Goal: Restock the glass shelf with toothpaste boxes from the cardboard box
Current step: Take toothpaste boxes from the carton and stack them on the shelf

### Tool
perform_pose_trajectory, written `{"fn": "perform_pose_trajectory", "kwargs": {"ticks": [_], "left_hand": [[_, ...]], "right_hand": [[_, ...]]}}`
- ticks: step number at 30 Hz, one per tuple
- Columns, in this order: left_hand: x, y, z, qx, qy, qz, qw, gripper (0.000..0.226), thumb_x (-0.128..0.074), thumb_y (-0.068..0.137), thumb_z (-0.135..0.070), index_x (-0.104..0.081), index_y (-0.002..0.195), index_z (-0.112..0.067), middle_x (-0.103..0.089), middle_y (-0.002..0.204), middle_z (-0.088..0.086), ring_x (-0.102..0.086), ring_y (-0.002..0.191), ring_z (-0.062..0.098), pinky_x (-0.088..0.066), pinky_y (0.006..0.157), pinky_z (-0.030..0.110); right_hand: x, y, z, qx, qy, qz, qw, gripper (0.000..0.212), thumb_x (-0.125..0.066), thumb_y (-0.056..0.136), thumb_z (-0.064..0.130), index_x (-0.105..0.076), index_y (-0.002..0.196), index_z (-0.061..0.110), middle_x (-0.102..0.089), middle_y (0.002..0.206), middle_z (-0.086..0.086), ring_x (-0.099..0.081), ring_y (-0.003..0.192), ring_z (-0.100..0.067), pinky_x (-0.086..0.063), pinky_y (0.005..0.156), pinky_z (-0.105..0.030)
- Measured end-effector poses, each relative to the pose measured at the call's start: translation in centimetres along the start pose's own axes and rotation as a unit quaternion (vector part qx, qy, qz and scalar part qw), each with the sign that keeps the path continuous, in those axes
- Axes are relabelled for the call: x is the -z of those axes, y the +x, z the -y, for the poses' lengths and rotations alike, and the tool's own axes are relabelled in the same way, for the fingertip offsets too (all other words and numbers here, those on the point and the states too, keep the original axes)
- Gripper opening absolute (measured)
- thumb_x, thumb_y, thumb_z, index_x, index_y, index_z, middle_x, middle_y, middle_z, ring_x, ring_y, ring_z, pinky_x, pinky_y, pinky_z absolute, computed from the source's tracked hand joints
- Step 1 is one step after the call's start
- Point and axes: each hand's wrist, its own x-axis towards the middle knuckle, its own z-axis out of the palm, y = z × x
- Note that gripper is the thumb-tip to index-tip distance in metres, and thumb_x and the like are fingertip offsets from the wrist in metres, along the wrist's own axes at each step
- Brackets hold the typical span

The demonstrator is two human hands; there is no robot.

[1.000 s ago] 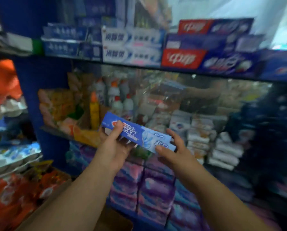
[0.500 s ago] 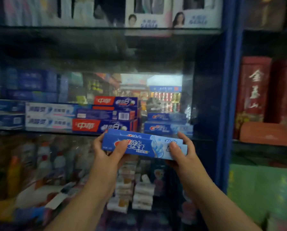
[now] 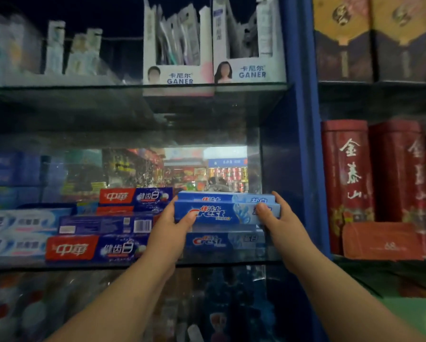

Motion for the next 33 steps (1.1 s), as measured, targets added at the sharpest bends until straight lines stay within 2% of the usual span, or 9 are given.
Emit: {"fn": "perform_pose_trajectory", "kwargs": {"ticks": [3, 6, 10, 15, 19, 24, 26, 31, 33], "left_hand": [[-0.8, 4.2, 1.0, 0.035, 0.012, 0.017, 0.999, 0.034, -0.059, 0.093, -0.026, -0.054, 0.126, -0.029, -0.066, 0.114, -0.003, -0.063, 0.1, 0.018, -0.052, 0.088, 0.041], [-1.6, 6.9, 2.3, 0.061, 0.034, 0.033, 0.997, 0.028, -0.056, 0.095, -0.027, -0.055, 0.123, -0.028, -0.063, 0.117, 0.0, -0.06, 0.104, 0.023, -0.047, 0.096, 0.048], [-1.7, 8.6, 3.8, 0.11, 0.039, 0.032, 0.993, 0.036, -0.053, 0.097, -0.023, -0.049, 0.132, -0.022, -0.059, 0.122, 0.003, -0.057, 0.101, 0.024, -0.048, 0.089, 0.04], [-1.6, 9.0, 4.7, 0.218, 0.043, 0.065, 0.973, 0.059, -0.049, 0.092, 0.003, -0.037, 0.137, -0.034, -0.053, 0.104, 0.005, -0.061, 0.08, 0.025, -0.053, 0.055, 0.034], [-1.6, 9.1, 5.3, 0.278, -0.049, -0.01, 0.959, 0.009, -0.049, 0.091, -0.014, -0.055, 0.096, -0.011, -0.066, 0.093, 0.016, -0.066, 0.079, 0.032, -0.055, 0.071, 0.043], [-2.0, 9.3, 5.4, 0.284, -0.12, -0.039, 0.95, 0.025, -0.052, 0.084, -0.027, -0.057, 0.102, -0.011, -0.071, 0.096, 0.016, -0.07, 0.084, 0.036, -0.057, 0.078, 0.05], [-2.0, 9.3, 5.8, 0.285, -0.118, -0.045, 0.95, 0.024, -0.053, 0.084, -0.026, -0.057, 0.102, -0.012, -0.071, 0.097, 0.016, -0.07, 0.084, 0.035, -0.057, 0.078, 0.048], [-2.1, 8.9, 5.8, 0.278, -0.094, -0.042, 0.955, 0.019, -0.055, 0.085, -0.023, -0.056, 0.099, -0.011, -0.07, 0.094, 0.016, -0.069, 0.08, 0.034, -0.058, 0.074, 0.045], [-2.0, 8.9, 5.8, 0.279, -0.08, -0.041, 0.956, 0.017, -0.054, 0.087, -0.021, -0.056, 0.102, -0.013, -0.071, 0.096, 0.016, -0.07, 0.084, 0.035, -0.058, 0.081, 0.049]], "right_hand": [[-1.0, 3.4, -1.2, -0.022, -0.018, -0.026, 0.999, 0.013, -0.057, 0.094, 0.039, -0.054, 0.107, 0.04, -0.065, 0.097, 0.01, -0.065, 0.087, -0.011, -0.057, 0.074, -0.034], [-2.0, 6.0, -2.9, -0.044, -0.06, -0.054, 0.996, 0.022, -0.056, 0.091, 0.045, -0.054, 0.11, 0.033, -0.066, 0.109, 0.002, -0.064, 0.097, -0.018, -0.053, 0.089, -0.043], [-2.7, 8.1, -4.6, -0.085, -0.102, -0.031, 0.991, 0.057, -0.056, 0.09, 0.049, -0.04, 0.14, 0.028, -0.056, 0.13, 0.002, -0.058, 0.113, -0.024, -0.049, 0.096, -0.045], [-1.9, 9.2, -6.9, -0.178, -0.122, 0.061, 0.975, 0.053, -0.065, 0.089, 0.031, -0.042, 0.136, 0.023, -0.064, 0.117, -0.008, -0.068, 0.092, -0.024, -0.058, 0.08, -0.039], [-1.7, 9.5, -7.1, -0.206, -0.037, 0.049, 0.977, 0.049, -0.057, 0.091, 0.048, -0.05, 0.132, 0.021, -0.065, 0.115, -0.006, -0.068, 0.089, -0.022, -0.055, 0.064, -0.03], [-1.7, 9.9, -6.9, -0.235, 0.005, 0.048, 0.971, 0.058, -0.046, 0.09, 0.063, -0.055, 0.124, 0.017, -0.067, 0.106, -0.007, -0.069, 0.087, -0.025, -0.057, 0.071, -0.036], [-1.7, 10.0, -7.2, -0.239, 0.009, 0.045, 0.97, 0.067, -0.047, 0.086, 0.068, -0.051, 0.132, 0.018, -0.065, 0.116, -0.008, -0.069, 0.092, -0.027, -0.058, 0.075, -0.039], [-1.5, 10.2, -7.8, -0.226, -0.001, 0.041, 0.973, 0.117, -0.055, 0.046, 0.091, -0.033, 0.145, 0.034, -0.047, 0.144, -0.003, -0.059, 0.115, -0.029, -0.05, 0.094, -0.052], [-1.6, 9.9, -7.5, -0.225, 0.005, 0.046, 0.973, 0.105, -0.055, 0.053, 0.084, -0.036, 0.143, 0.032, -0.055, 0.134, -0.003, -0.064, 0.107, -0.028, -0.052, 0.092, -0.051]]}}
